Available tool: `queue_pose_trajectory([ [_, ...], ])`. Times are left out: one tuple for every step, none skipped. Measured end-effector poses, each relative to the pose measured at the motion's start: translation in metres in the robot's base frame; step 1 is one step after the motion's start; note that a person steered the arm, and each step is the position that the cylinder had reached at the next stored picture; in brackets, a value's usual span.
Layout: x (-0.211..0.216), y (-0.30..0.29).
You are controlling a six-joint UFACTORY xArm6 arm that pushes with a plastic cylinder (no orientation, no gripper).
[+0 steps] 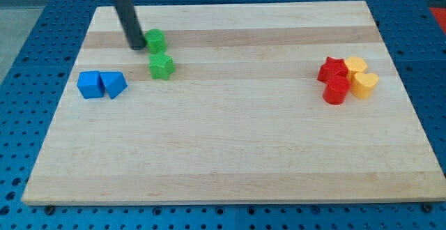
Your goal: Move the green star below the green circle
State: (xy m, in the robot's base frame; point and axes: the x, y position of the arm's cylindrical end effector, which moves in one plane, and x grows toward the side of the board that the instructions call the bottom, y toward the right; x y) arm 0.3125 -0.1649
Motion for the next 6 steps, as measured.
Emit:
queue_pose_trajectory([
  [-0.009, 0.038],
  [-0.01, 0.041],
  [-0.005, 0.004],
  [0.02, -0.009],
  [0.048, 0.036],
  [0.076, 0.074],
])
